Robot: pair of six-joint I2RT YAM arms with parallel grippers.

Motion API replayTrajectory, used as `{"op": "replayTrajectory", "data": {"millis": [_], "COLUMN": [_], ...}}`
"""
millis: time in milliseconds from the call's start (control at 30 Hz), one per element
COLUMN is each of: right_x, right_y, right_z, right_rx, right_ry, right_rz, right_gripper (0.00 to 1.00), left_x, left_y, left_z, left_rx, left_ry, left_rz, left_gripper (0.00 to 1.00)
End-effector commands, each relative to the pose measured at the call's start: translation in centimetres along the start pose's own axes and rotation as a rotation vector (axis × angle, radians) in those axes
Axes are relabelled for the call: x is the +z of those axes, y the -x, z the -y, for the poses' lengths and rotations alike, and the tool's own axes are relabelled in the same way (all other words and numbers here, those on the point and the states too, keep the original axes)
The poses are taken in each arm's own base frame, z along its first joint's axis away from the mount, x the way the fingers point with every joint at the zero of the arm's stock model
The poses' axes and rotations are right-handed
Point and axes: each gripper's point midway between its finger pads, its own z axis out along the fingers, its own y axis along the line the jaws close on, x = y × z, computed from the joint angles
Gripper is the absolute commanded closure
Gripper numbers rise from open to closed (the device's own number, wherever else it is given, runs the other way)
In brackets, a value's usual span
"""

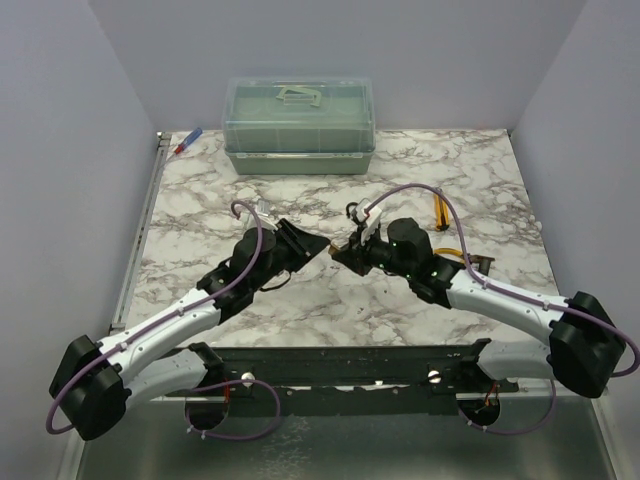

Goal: Unlock with the key

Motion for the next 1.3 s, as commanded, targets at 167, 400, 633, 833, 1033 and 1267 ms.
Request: {"op": "replayTrajectory", "data": {"millis": [167, 400, 633, 833, 1033, 1267], "right_x": [0.6, 1.4, 2.0, 2.7, 3.4, 4.4], "right_y": [-2.0, -3.7, -5.7, -7.6, -8.0, -8.7], "right_z": [1.4, 3.0, 5.1, 6.5, 7.8, 10.0], "right_rx": [-0.061, -0.097, -0.104, -0.107, -0.121, -0.2], "right_ry": [-0.097, -0.201, -0.306, -0.37, -0.437, -0.538], "right_rz": [-0.053, -0.107, -0.173, -0.248, -0.295, -0.381], "right_gripper": [1.0, 1.0, 1.0, 1.0, 1.0, 1.0], "left_x": [1.0, 1.8, 1.4, -1.4, -7.3, -15.0], "left_y": [-0.5, -0.9, -0.6, 1.3, 5.5, 10.8], "left_z": [0.6, -0.6, -2.6, -3.3, -2.5, -1.6], "left_rx": [0.027, 0.043, 0.074, 0.136, 0.311, 0.548], "left_ry": [-0.006, 0.034, 0.103, 0.16, 0.257, 0.366], "left_rz": [-0.032, -0.042, -0.025, 0.032, 0.157, 0.319], "left_gripper": [0.77, 0.74, 0.57, 0.49, 0.44, 0.33]}}
